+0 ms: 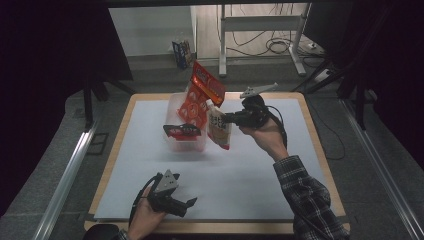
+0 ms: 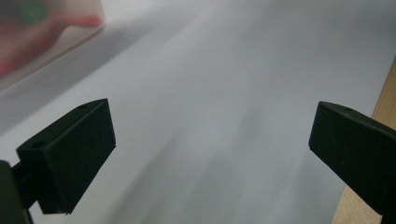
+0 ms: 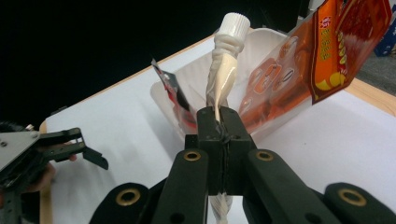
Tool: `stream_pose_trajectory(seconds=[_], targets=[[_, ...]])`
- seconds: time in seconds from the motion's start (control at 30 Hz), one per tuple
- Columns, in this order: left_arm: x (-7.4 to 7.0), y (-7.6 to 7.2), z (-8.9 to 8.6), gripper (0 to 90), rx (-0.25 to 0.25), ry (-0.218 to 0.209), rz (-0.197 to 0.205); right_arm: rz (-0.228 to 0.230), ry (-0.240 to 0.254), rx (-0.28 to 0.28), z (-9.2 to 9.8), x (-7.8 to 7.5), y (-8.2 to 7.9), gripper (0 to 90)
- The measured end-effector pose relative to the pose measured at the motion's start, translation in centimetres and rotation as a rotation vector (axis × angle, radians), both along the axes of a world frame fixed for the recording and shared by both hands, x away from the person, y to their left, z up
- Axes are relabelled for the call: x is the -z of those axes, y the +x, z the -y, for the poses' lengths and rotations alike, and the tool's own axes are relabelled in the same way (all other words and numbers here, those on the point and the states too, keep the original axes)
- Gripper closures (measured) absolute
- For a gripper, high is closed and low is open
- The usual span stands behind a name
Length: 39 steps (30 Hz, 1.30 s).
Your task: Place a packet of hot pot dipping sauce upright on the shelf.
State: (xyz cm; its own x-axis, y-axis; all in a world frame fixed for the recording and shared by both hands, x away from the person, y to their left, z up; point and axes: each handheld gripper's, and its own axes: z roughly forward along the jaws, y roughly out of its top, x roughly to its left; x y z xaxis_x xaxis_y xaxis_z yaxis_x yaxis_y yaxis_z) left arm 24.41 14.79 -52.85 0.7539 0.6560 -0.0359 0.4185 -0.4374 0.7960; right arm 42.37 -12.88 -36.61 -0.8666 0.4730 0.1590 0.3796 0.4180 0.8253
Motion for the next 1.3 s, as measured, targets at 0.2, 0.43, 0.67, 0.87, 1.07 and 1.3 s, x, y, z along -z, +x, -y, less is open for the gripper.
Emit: stream_pose_trajectory(seconds=[0.2, 0.43, 0.67, 0.87, 1.07, 1.3], targets=[[0.1, 0.0, 0.0, 0.3, 0.003, 0.009, -0.003, -0.004, -0.017, -0.015, -0.9, 0.1, 1.1, 87.9], [0.2, 0.0, 0.1, 0.3, 0.011, 0.027, -0.003, -0.013, -0.025, -0.047, -2.2, 0.3, 2.3, 87.8], [0.2, 0.1, 0.2, 0.4, 0.014, 0.037, -0.009, -0.017, -0.051, -0.073, -3.8, 0.5, 3.4, 87.8], [0.3, 0.1, 0.2, 0.4, 0.019, 0.045, -0.012, -0.029, -0.045, -0.089, -4.9, 0.7, 3.9, 87.8], [0.3, 0.1, 0.3, 0.4, 0.020, 0.048, -0.013, -0.036, -0.047, -0.108, -6.8, 1.0, 4.3, 87.8], [0.3, 0.1, 0.3, 0.4, 0.024, 0.052, -0.015, -0.043, -0.036, -0.120, -8.4, 1.4, 4.7, 87.9]])
